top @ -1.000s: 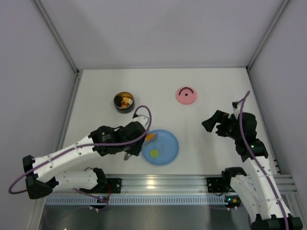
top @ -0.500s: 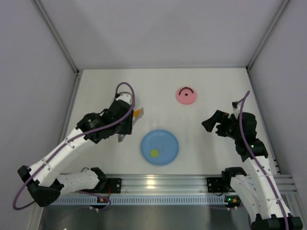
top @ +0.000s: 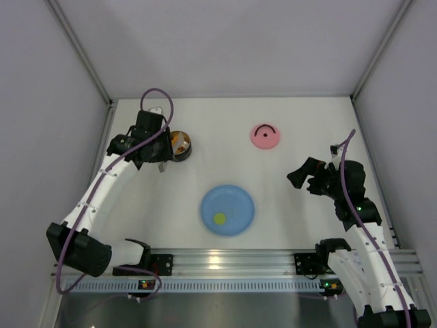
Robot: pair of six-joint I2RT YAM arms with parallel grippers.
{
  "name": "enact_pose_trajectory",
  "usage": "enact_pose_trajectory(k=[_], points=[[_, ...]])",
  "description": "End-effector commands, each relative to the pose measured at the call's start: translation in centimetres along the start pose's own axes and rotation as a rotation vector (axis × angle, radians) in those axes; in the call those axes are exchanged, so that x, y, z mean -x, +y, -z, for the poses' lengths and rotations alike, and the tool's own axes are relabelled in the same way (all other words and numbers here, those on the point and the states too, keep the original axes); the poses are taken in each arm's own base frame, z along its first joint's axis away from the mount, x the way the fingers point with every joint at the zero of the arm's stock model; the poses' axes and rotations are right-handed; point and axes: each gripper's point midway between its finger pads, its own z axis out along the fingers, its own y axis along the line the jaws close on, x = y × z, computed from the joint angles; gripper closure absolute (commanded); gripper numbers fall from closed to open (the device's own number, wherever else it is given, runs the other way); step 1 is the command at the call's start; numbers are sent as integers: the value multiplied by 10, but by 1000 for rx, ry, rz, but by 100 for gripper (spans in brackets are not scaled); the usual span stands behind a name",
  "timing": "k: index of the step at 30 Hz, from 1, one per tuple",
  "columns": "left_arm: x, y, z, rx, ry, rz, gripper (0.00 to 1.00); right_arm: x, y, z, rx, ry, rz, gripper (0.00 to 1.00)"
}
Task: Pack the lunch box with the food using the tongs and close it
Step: Place the fake food in the packing box.
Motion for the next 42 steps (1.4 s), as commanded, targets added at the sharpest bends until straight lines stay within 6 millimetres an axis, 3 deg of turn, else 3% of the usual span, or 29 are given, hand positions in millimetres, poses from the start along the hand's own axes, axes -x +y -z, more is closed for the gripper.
enact_pose_trajectory(k=[1, 12, 19, 25, 30, 33, 34, 35, 37, 42], points=[[28, -15, -5, -65, -89, 6, 57, 10, 1, 1, 7, -36, 21, 4], [27, -2, -34, -4, -65, 28, 54, 7, 0, -1, 11, -30, 17, 4], [27, 0, -36, 0, -66, 32, 44, 6, 0, -2, 11, -28, 18, 4], [32, -6, -22, -36, -87, 35, 41, 7, 0, -2, 11, -28, 18, 4], [36, -28, 15, -181, -127, 26, 44, 7, 0, -3, 12, -30, 12, 4], [23, -56, 44, -270, -112, -28, 44, 7, 0, -4, 11, -28, 7, 4], [18, -54, 47, -231, -114, -40, 44, 9, 0, -3, 14, -32, 8, 4], [6, -71, 57, -263, -106, -87, 44, 8, 1, -4, 14, -30, 6, 4], [-8, -82, 69, -280, -101, -110, 43, 10, 2, -3, 17, -32, 6, 4], [-74, -107, 86, -335, -9, -205, 44, 11, 2, -3, 16, -34, 4, 4]])
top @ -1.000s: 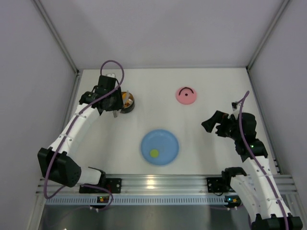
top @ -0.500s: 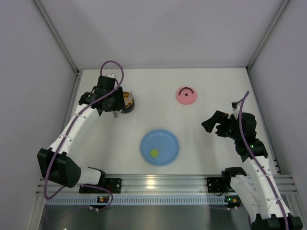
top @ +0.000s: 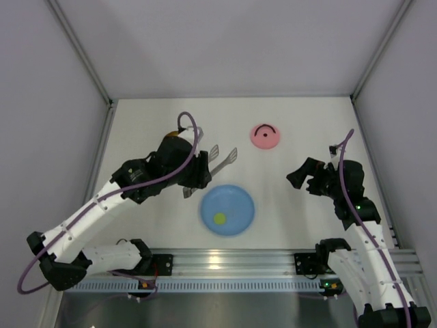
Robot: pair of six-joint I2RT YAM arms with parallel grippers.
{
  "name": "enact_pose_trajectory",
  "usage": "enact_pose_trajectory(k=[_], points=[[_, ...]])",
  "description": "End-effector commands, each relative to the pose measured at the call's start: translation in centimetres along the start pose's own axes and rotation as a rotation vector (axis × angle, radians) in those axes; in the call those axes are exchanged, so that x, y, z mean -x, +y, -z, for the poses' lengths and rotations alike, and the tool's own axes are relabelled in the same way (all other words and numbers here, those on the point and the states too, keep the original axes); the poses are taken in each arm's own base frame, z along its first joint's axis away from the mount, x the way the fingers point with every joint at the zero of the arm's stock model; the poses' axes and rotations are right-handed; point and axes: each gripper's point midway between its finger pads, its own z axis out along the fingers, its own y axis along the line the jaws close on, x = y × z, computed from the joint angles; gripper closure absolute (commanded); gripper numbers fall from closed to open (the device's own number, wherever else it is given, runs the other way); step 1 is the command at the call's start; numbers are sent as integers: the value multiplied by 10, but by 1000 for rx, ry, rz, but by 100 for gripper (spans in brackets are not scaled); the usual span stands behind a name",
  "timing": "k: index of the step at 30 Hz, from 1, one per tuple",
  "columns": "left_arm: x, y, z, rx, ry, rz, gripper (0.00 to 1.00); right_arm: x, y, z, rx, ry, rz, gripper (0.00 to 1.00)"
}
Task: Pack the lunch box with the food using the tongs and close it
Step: Pick up the fake food from the plate.
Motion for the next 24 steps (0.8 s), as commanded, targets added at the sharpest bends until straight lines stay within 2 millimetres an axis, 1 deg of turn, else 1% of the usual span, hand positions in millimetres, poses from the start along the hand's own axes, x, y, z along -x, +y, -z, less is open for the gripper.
enact_pose_trajectory(k=[1, 2, 4, 5, 6, 7, 8, 10, 11, 15, 18, 21, 22, 24], points=[[-37, -2, 6, 46, 55, 23, 45, 15, 5, 0, 22, -53, 11, 4], [-48, -9, 10, 47, 63, -10, 45, 15, 5, 0, 24, -51, 14, 4], [-65, -13, 10, 60, 90, -15, 45, 16, 6, 0, 24, -51, 12, 4], [-76, -20, 12, 47, 109, -43, 45, 16, 5, 0, 22, -51, 11, 4], [-84, -17, 12, 80, 122, -64, 45, 16, 6, 0, 23, -52, 12, 4], [-91, -19, 12, 90, 136, -63, 45, 18, 7, 1, 24, -54, 13, 4], [-104, -24, 12, 82, 161, -102, 45, 17, 7, 1, 25, -52, 14, 4], [-116, -23, 14, 115, 178, -118, 45, 18, 7, 2, 21, -56, 19, 4], [-126, -28, 16, 114, 195, -155, 45, 18, 6, 2, 18, -56, 20, 4], [-145, -24, 19, 175, 221, -200, 44, 18, 6, 1, 18, -53, 19, 4], [-157, -23, 19, 175, 248, -204, 44, 19, 6, 2, 18, -56, 20, 4], [-162, -19, 20, 180, 257, -199, 44, 19, 6, 2, 15, -54, 24, 4], [-167, -15, 19, 186, 265, -204, 44, 18, 6, 2, 15, -54, 22, 4], [-171, -17, 19, 165, 276, -197, 44, 17, 5, 2, 15, -51, 20, 4]])
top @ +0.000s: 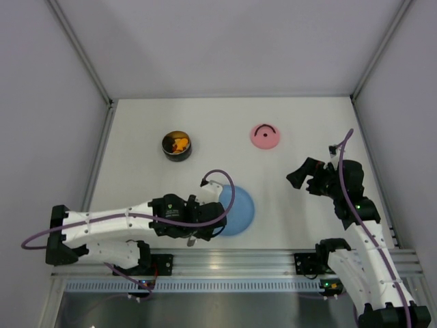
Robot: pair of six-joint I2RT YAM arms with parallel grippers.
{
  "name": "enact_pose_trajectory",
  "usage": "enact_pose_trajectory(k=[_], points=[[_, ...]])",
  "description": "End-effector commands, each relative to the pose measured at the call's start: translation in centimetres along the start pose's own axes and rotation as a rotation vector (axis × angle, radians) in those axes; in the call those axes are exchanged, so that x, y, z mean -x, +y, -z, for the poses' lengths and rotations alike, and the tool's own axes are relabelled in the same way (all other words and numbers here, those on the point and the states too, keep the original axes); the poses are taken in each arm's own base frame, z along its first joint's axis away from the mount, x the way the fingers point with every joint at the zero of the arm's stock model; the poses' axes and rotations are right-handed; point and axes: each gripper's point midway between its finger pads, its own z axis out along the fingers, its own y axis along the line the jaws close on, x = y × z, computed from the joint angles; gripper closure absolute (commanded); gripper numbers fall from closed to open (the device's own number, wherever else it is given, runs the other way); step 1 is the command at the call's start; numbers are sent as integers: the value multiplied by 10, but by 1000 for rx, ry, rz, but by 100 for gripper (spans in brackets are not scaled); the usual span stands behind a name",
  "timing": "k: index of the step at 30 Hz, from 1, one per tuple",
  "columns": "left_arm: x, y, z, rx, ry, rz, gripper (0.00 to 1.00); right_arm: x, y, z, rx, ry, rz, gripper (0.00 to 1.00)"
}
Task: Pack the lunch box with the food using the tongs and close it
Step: Pick up the fake food from the plate.
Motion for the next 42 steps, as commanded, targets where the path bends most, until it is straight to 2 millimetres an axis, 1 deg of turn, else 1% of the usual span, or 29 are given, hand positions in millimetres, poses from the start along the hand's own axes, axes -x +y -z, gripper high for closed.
enact_pose_trajectory(k=[1, 2, 6, 11, 20, 30, 34, 37, 39, 42], points=[[-8, 7, 0, 3, 0, 21, 44, 18, 6, 2, 18, -58, 21, 4], [-10, 2, -1, -26, 8, 26, 44, 17, 5, 2, 18, -57, 19, 4], [-20, -6, -5, -80, 34, 7, 44, 15, 4, 1, 16, -53, 11, 4], [-26, -11, -5, -119, 49, -2, 44, 14, 4, 2, 17, -55, 13, 4], [-31, -11, -7, -113, 68, -8, 46, 11, 2, 1, 14, -50, 11, 4], [-31, -7, -7, -92, 71, -9, 56, 9, 0, 0, 13, -46, 10, 4], [-28, -5, -5, -85, 61, -6, 59, 9, 1, -1, 13, -47, 10, 4], [-19, 0, 1, -70, 21, 8, 61, 9, 1, -1, 13, -47, 8, 4], [-10, 1, 7, -68, -13, 27, 62, 10, 1, 0, 13, -49, 10, 4], [2, 8, 14, -44, -67, 47, 61, 9, 1, 0, 14, -48, 9, 4]])
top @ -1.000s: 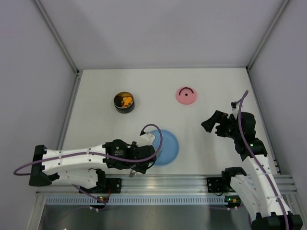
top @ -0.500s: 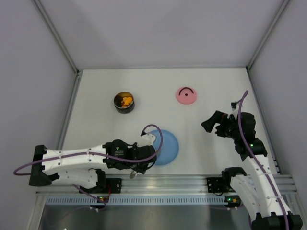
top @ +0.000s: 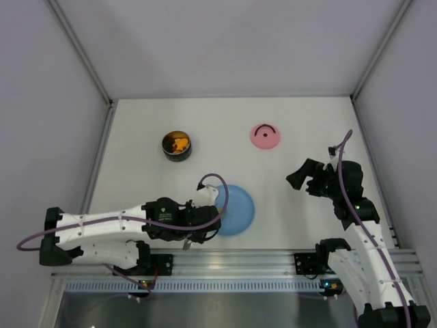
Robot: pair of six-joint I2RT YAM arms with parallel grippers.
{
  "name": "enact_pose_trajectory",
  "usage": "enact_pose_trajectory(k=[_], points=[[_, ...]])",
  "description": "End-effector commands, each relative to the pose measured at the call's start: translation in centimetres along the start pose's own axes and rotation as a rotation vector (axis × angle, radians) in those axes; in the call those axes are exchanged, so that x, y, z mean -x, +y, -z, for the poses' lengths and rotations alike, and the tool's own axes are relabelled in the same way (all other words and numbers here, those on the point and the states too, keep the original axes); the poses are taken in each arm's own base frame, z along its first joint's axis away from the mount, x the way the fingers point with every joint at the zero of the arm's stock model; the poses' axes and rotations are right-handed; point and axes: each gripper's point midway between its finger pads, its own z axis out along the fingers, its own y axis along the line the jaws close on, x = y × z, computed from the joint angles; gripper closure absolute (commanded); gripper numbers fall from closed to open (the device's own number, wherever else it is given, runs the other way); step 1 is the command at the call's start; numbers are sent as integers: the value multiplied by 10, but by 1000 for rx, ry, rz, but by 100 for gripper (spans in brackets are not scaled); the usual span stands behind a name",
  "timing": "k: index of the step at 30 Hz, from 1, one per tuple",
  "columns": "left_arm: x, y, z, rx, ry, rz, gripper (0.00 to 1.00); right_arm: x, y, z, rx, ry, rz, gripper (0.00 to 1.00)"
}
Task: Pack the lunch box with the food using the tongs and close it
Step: Pick up the fake food from the plate, then place the fake food in the packing box.
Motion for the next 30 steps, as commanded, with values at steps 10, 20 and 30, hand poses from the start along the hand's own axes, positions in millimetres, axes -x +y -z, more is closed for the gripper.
enact_pose_trajectory(k=[10, 20, 30], points=[[65, 26, 45, 100, -258, 109, 56, 14, 5, 1, 26, -59, 8, 4], [154, 101, 47, 206, -338, 182, 55, 20, 8, 5, 24, -66, 20, 4], [207, 187, 10, 271, -341, 379, 56, 26, 13, 11, 27, -74, 37, 4]])
